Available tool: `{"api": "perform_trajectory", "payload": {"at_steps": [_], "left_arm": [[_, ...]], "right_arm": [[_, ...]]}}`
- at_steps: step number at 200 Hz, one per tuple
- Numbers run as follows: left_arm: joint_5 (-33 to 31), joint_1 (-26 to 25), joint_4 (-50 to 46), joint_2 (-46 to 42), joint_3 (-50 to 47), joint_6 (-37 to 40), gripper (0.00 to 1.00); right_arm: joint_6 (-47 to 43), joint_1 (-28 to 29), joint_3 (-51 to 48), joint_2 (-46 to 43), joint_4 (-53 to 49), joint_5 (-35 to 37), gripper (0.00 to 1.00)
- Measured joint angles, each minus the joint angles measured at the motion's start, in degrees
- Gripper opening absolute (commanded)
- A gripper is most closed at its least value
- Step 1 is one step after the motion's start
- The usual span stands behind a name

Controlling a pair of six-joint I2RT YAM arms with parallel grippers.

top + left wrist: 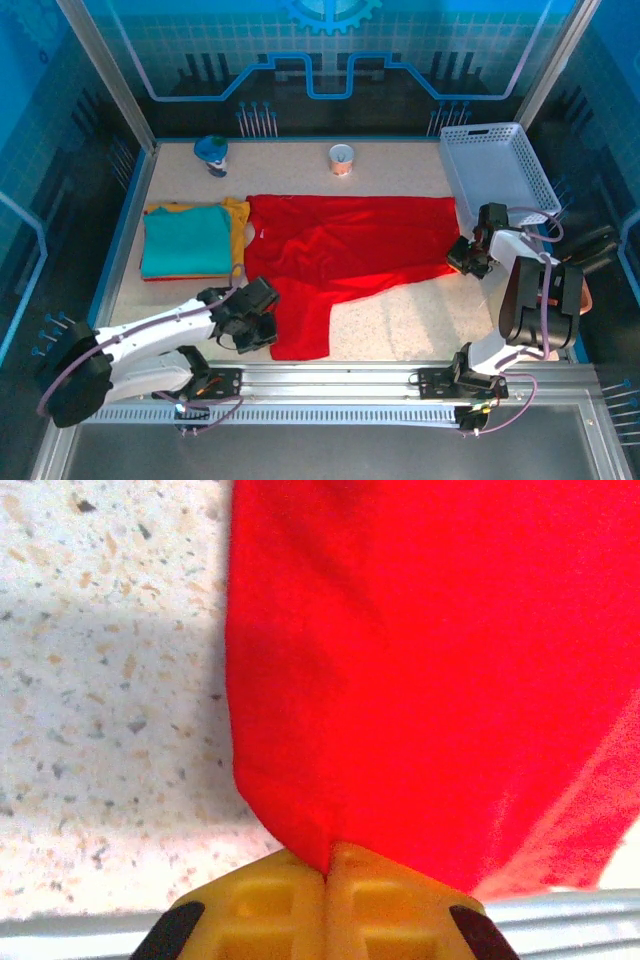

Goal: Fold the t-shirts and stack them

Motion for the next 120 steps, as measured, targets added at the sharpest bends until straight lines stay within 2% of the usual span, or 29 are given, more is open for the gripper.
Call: {"api": "perform_trajectory", "payload": {"at_steps": [38, 67, 120], "left_arm": [[0.9, -0.5, -4.2, -8.6, 1.0, -0.7, 0.0], [1.2, -3.6, -7.5, -13.7, 1.1, -2.3, 0.0], [1.1, -6.1, -14.2, -16.1, 9.9, -3.5, 0.0]], "right_arm": [[0.0, 0.0, -0.8, -6.4, -3.2, 0.6, 0.0], [-0.3, 0.0, -2.4, -12.4, -6.5, 1.6, 0.0], [-0.9, 0.0, -4.2, -20.9, -11.2, 3.1, 0.0]]}}
